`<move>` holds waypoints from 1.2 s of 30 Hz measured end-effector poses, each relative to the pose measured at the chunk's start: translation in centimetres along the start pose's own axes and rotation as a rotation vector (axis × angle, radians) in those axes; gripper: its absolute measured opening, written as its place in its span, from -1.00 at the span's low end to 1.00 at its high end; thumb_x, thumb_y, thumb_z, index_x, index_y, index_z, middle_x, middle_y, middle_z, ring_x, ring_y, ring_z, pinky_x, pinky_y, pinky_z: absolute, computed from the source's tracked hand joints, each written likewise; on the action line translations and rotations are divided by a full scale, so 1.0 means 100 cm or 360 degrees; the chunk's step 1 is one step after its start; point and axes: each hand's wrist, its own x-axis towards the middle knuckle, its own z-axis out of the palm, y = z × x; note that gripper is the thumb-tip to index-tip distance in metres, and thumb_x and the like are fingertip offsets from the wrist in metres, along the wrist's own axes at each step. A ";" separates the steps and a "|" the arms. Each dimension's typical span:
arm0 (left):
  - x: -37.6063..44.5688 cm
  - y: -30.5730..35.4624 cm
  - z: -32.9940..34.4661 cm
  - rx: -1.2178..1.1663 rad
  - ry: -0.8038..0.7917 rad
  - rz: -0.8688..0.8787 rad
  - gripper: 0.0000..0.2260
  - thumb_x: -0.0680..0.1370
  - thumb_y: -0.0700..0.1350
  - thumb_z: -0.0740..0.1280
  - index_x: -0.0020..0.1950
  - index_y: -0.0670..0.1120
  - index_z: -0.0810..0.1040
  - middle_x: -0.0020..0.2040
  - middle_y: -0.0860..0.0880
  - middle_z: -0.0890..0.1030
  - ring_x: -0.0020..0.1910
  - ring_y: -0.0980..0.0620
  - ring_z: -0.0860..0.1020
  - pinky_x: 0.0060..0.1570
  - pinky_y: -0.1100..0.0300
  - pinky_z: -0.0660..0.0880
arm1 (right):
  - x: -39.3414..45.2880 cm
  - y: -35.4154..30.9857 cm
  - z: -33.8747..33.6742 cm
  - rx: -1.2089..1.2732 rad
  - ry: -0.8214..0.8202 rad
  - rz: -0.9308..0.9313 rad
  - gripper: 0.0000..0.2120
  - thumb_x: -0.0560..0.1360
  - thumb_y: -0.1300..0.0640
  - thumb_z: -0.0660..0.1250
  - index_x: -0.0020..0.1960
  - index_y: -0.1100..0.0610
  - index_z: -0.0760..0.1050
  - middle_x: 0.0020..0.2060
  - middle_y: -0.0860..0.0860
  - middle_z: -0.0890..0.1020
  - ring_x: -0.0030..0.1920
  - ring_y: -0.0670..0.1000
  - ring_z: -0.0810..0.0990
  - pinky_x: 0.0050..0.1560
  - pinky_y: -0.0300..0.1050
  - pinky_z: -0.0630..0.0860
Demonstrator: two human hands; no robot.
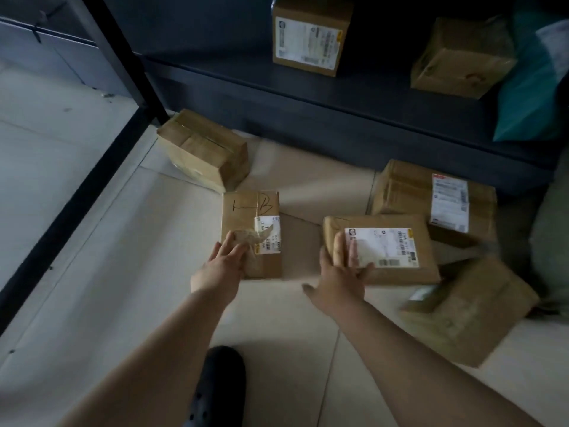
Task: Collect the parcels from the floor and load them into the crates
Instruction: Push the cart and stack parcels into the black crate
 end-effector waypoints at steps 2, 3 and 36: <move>-0.006 0.010 -0.003 0.0061 0.0005 -0.0032 -0.43 0.59 -0.26 0.19 0.50 0.17 0.13 0.57 0.12 -0.09 0.55 -0.02 -0.06 0.41 -0.09 0.27 | -0.012 0.007 0.009 -0.0120 -0.0016 -0.0133 -0.10 0.43 -0.29 0.24 0.55 0.01 -0.17 0.48 0.05 -0.42 0.45 0.15 -0.47 0.35 0.46 -0.21; -0.010 0.018 -0.004 0.0075 0.0018 -0.0017 -0.43 0.58 -0.27 0.18 0.50 0.16 0.15 0.56 0.14 -0.06 0.55 0.00 -0.06 0.44 -0.07 0.21 | -0.019 0.009 0.012 -0.0116 -0.0018 -0.0196 -0.09 0.43 -0.30 0.23 0.54 -0.01 -0.21 0.49 0.04 -0.40 0.46 0.13 -0.47 0.35 0.46 -0.22; -0.049 0.074 -0.098 -0.1816 0.0524 -0.0163 -0.79 0.58 -0.14 0.25 0.19 0.03 0.52 -0.05 0.08 0.55 -0.12 0.14 0.53 -0.28 0.47 0.40 | -0.031 -0.013 -0.068 0.2445 0.0227 -0.0184 -0.59 0.48 0.07 0.38 0.27 -0.12 0.36 0.04 -0.17 0.59 0.04 -0.11 0.58 0.03 -0.21 0.53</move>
